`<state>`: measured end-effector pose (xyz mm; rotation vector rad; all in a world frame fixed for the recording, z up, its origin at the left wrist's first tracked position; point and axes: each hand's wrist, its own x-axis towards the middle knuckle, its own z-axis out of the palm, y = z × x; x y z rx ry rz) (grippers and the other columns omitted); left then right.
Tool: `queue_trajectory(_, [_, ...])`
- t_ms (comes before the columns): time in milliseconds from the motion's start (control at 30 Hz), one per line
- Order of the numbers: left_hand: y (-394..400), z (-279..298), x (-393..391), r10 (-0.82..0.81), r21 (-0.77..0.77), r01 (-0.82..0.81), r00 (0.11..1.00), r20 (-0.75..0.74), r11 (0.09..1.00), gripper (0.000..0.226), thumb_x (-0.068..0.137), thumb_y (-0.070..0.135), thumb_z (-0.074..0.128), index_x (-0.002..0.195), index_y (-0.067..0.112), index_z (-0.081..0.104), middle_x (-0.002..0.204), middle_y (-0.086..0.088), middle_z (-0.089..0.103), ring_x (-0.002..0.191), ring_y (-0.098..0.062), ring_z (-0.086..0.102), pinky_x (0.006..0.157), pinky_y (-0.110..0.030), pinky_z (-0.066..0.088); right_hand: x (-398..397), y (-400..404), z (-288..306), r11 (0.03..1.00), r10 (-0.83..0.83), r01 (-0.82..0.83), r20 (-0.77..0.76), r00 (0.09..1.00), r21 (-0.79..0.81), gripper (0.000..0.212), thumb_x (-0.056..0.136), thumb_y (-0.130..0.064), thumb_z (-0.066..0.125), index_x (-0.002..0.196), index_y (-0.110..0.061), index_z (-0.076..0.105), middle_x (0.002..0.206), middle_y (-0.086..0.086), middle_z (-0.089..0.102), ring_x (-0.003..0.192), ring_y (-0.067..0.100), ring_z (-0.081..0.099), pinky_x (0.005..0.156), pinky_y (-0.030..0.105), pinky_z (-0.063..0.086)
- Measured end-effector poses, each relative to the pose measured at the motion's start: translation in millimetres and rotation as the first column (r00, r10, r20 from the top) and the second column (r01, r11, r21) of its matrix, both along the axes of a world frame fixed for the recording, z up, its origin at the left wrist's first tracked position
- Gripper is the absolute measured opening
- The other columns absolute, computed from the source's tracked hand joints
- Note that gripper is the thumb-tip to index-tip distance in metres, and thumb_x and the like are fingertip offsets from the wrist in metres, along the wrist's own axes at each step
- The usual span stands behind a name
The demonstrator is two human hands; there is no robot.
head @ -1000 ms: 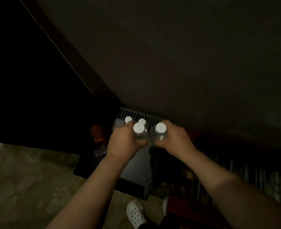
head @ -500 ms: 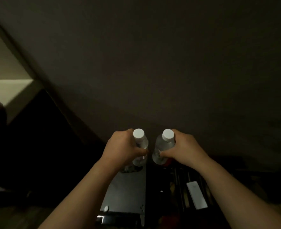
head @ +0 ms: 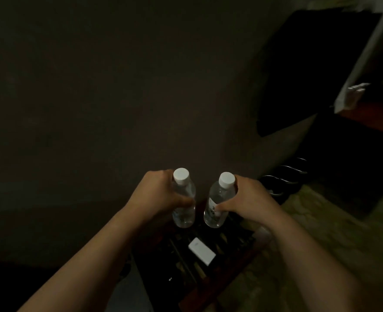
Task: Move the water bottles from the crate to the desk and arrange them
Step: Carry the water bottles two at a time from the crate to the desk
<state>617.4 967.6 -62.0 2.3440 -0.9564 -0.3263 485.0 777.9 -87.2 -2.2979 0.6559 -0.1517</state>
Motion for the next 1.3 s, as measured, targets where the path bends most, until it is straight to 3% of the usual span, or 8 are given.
queue_trajectory(100, [-46,10,-26,-0.11,-0.013,0.111,0.993,0.036,0.994,0.036,0.062,0.041,0.087,0.084,0.033,0.06,0.082,0.015,0.065,0.074,0.001,0.063,0.068,-0.025,0.057,-44,-33,7,0.993,-0.112,0.113,0.025,0.993,-0.034,0.058,0.056,-0.037,0.09,0.106,-0.035,0.06,0.096,-0.018,0.062,0.086,-0.001,0.058,0.067,0.016,0.045])
queue_trajectory(200, [-94,16,-58,-0.226,-0.008,0.227,0.972,0.06,0.974,0.034,0.062,0.041,0.087,0.08,0.031,0.06,0.077,0.013,0.066,0.07,0.001,0.063,0.066,-0.026,0.057,-89,-67,11,0.972,-0.228,0.23,0.048,0.972,-0.041,0.059,0.054,-0.039,0.09,0.105,-0.034,0.06,0.099,-0.016,0.065,0.091,0.005,0.061,0.074,0.023,0.051])
queue_trajectory(367, [-183,22,-118,-0.396,0.008,0.397,0.912,0.112,0.918,0.036,0.063,0.045,0.087,0.083,0.028,0.063,0.079,0.011,0.067,0.074,-0.002,0.063,0.069,-0.029,0.057,-169,-125,19,0.926,-0.37,0.374,0.075,0.926,-0.047,0.057,0.059,-0.034,0.091,0.105,-0.029,0.059,0.094,-0.016,0.061,0.082,0.001,0.057,0.062,0.015,0.041])
queue_trajectory(533, [-274,29,-185,-0.492,-0.018,0.499,0.859,0.145,0.866,0.032,0.063,0.042,0.088,0.08,0.027,0.065,0.076,0.011,0.066,0.072,-0.002,0.063,0.066,-0.029,0.056,-243,-200,25,0.866,-0.487,0.493,0.087,0.869,-0.079,0.058,0.055,-0.039,0.091,0.105,-0.025,0.064,0.1,-0.011,0.067,0.089,0.01,0.063,0.077,0.03,0.054])
queue_trajectory(667, [-349,33,-234,-0.558,-0.061,0.569,0.819,0.13,0.82,0.03,0.063,0.041,0.088,0.072,0.032,0.061,0.07,0.015,0.065,0.066,0.004,0.061,0.054,-0.014,0.043,-299,-268,30,0.845,-0.528,0.533,0.084,0.845,-0.052,0.058,0.055,-0.041,0.09,0.105,-0.028,0.064,0.099,-0.012,0.067,0.09,0.007,0.064,0.079,0.032,0.056])
queue_trajectory(867, [-458,37,-287,-0.598,-0.143,0.607,0.795,0.102,0.782,0.031,0.061,0.037,0.089,0.082,0.031,0.067,0.079,0.015,0.068,0.072,0.005,0.064,0.063,-0.016,0.05,-366,-361,45,0.823,-0.554,0.561,0.1,0.827,-0.087,0.054,0.061,-0.034,0.09,0.107,-0.025,0.063,0.099,-0.015,0.064,0.092,0.006,0.062,0.075,0.024,0.051])
queue_trajectory(1000, [-525,41,-311,-0.616,-0.161,0.621,0.783,0.084,0.767,0.032,0.062,0.037,0.089,0.085,0.032,0.067,0.079,0.016,0.068,0.071,0.007,0.064,0.059,-0.009,0.044,-398,-423,48,0.798,-0.587,0.594,0.093,0.804,-0.104,0.06,0.06,-0.036,0.09,0.113,-0.025,0.063,0.105,-0.011,0.066,0.095,0.009,0.063,0.082,0.031,0.055])
queue_trajectory(1300, [-683,38,-328,-0.697,-0.162,0.704,0.709,0.104,0.692,0.029,0.063,0.038,0.087,0.086,0.028,0.07,0.082,0.013,0.071,0.076,0.003,0.065,0.074,-0.025,0.057,-420,-557,48,0.766,-0.631,0.638,0.093,0.77,-0.08,0.051,0.063,-0.031,0.09,0.106,-0.029,0.063,0.096,-0.014,0.066,0.083,-0.001,0.061,0.062,0.016,0.047])
